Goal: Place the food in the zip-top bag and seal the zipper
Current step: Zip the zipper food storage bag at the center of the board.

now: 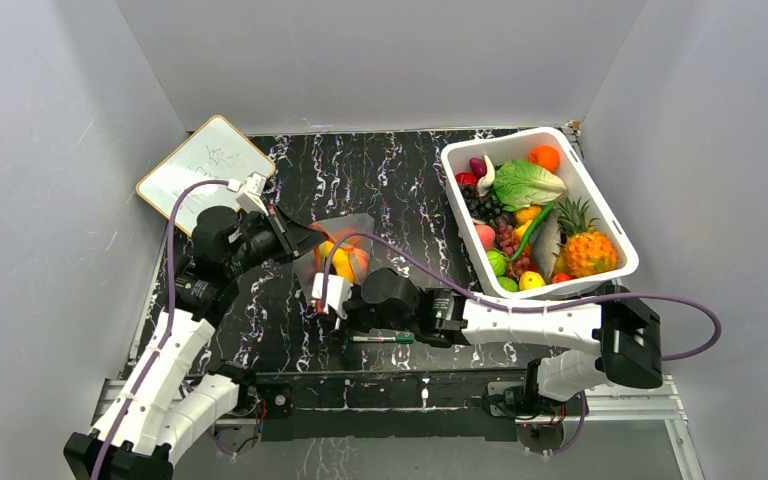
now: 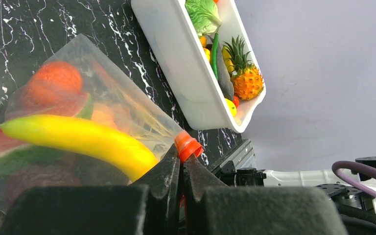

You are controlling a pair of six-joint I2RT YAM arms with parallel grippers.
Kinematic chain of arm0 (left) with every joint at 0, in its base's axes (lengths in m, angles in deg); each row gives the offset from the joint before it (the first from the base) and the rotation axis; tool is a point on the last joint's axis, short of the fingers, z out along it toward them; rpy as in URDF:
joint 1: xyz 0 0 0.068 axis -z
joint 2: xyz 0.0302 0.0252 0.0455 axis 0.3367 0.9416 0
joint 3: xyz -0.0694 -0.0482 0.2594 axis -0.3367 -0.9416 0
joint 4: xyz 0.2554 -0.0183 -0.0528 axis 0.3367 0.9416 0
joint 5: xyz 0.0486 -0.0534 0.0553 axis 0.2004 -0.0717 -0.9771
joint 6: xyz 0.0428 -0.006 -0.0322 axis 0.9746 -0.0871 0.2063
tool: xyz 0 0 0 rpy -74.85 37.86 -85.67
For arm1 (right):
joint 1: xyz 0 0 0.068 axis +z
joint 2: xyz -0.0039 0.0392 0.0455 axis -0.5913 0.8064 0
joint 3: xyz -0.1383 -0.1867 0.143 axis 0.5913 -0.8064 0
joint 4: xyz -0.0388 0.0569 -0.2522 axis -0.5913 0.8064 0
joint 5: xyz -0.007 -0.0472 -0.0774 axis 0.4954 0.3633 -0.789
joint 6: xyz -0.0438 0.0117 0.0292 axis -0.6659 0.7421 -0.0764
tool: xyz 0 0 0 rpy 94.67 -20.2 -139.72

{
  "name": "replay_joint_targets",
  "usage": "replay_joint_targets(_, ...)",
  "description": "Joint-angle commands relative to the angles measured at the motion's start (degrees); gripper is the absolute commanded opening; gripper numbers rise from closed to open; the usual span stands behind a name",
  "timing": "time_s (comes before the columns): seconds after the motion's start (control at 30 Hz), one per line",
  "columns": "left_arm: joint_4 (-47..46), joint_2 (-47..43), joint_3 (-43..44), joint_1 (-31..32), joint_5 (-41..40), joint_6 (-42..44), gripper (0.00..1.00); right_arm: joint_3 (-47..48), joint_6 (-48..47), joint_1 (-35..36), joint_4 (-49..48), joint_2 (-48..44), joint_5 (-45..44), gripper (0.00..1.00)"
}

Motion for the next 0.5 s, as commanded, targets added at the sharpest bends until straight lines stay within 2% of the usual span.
replay_joint_targets(0.0,-4.3,-1.3,1.7,-0.1,2.3,-2.0,0.00,-0.6,-0.7,0.5,-8.6,-0.9,-3.9,0.00)
replay_joint_targets(0.07,-4.7,-1.5,1.4,0.0,2.3,-2.2,0.00,-3.0,-1.0,0.5,-12.5,-2.2,-5.9,0.00)
replay_joint_targets(0.23,-2.7,-1.1,2.4,-0.1,2.6,-0.5,0.02,-2.8,2.1,0.4,-12.8,-5.1,-7.4,0.00)
replay_joint_targets(0.3,-1.2,-1.0,3.5,0.0,2.4,1.3,0.09,-3.2,3.0,0.5,-12.9,-6.3,-7.4,0.00)
replay_joint_targets(0.47,1.9,-0.9,6.8,0.0,1.5,7.6,0.40,-3.0,4.1,0.3,-11.9,-7.6,-6.5,0.00)
